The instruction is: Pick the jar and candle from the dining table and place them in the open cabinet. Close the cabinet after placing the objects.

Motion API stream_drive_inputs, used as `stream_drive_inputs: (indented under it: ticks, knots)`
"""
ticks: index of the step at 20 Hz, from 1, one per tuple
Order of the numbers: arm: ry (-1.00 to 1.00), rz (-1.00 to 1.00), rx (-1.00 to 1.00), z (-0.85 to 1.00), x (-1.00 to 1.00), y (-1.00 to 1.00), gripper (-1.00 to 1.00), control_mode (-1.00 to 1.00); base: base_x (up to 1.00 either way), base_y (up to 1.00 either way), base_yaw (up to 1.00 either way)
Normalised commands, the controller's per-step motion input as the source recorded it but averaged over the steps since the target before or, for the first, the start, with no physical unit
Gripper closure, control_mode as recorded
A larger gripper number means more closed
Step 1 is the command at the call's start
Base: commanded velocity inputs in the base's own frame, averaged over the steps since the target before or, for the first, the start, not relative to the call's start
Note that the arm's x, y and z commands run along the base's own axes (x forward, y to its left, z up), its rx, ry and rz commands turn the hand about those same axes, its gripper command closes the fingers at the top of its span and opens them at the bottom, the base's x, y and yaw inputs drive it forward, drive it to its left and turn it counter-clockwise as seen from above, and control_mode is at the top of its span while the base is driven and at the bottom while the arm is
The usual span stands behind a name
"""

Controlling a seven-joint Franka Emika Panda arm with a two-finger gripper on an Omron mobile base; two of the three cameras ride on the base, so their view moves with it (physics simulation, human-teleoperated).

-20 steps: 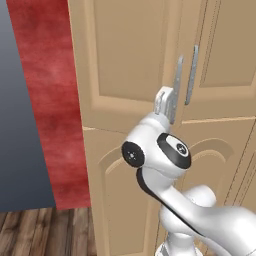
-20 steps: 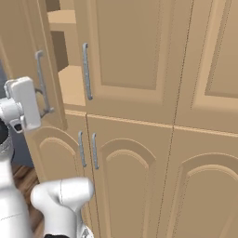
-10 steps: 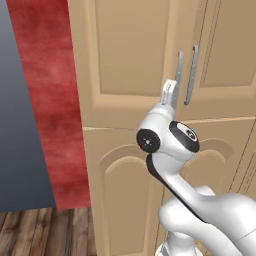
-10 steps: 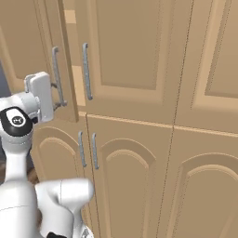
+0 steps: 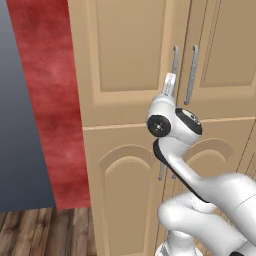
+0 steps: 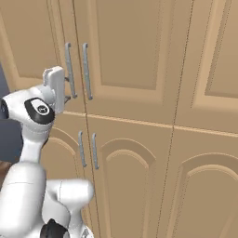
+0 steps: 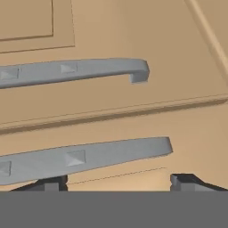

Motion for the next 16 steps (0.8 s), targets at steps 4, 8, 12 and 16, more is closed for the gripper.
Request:
stream_drive_inputs:
  ticks: [4, 8, 12, 16]
  knots:
    - [0.04, 0.06, 0.07, 0.00, 0.64, -0.39, -1.00, -1.00, 0.00, 0.00, 0.00]
    - [0.06, 0.05, 0.08, 0.00, 0.59, -0.41, -1.00, -1.00, 0.00, 0.00, 0.00]
    - [0.06, 0.05, 0.07, -0.01, 0.52, -0.36, -1.00, -1.00, 0.00, 0.00, 0.00]
    - [0.04, 0.04, 0.04, -0.09, 0.35, -0.20, -1.00, -1.00, 0.00, 0.00, 0.00]
